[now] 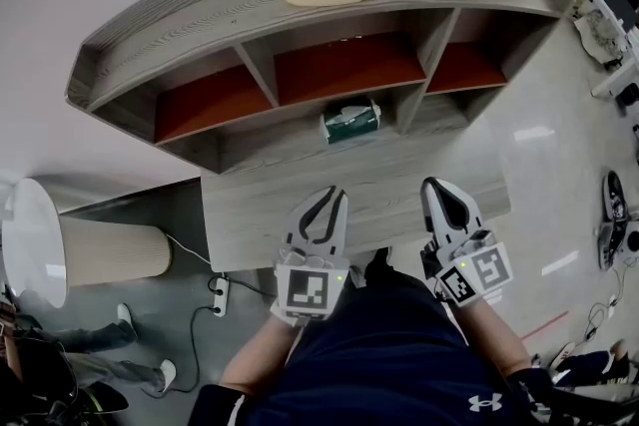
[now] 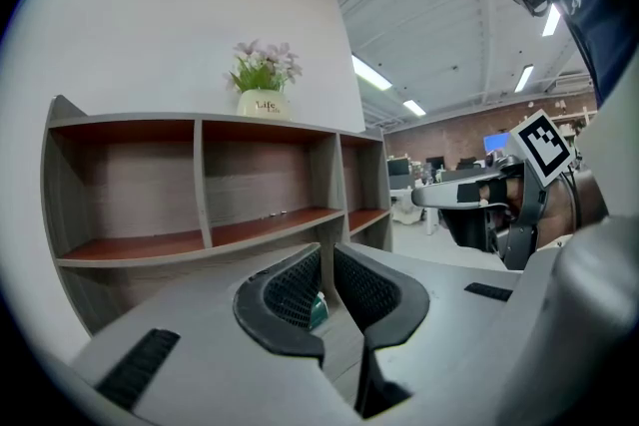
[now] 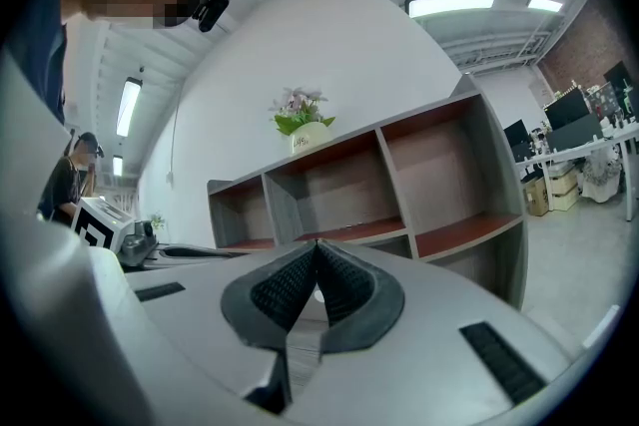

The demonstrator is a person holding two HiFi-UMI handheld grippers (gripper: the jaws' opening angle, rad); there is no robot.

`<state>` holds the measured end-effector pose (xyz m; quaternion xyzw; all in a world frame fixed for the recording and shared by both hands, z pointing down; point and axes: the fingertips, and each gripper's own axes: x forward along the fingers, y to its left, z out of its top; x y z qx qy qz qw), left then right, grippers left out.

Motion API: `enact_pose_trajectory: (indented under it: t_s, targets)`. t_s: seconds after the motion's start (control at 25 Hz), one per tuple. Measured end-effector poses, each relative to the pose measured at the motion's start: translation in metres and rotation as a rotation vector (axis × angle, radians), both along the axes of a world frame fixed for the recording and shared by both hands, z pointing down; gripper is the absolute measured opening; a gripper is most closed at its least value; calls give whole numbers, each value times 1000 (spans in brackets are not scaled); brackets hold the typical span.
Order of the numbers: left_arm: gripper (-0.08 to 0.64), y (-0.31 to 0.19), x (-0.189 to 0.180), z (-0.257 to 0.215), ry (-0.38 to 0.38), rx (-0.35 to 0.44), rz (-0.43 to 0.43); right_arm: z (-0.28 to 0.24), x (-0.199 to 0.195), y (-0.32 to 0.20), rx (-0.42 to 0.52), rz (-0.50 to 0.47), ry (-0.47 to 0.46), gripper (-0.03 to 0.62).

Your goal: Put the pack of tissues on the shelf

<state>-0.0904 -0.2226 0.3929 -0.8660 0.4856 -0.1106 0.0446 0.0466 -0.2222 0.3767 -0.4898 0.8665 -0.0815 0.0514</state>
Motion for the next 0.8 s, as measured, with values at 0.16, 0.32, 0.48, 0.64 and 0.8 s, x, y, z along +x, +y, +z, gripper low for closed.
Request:
enact_pose_trajectory:
  t_s: [0.16, 0.32, 0.48, 0.64, 0.8]
  targets:
    - [52, 0, 4, 1, -4, 3, 7, 3, 1, 1, -5, -1, 2, 4]
    - [52, -2, 4, 1, -5, 1, 9, 4, 1, 0, -6, -5, 2, 3]
    - [52, -4, 5, 2, -17, 1, 14, 4, 0, -2, -6, -8, 3, 3]
    - [52, -5, 5, 3, -25, 0, 18, 5, -2, -3, -13, -13, 4, 4]
    - [52, -8, 6, 4, -13, -8, 15, 6, -1, -5, -13, -14, 7, 4]
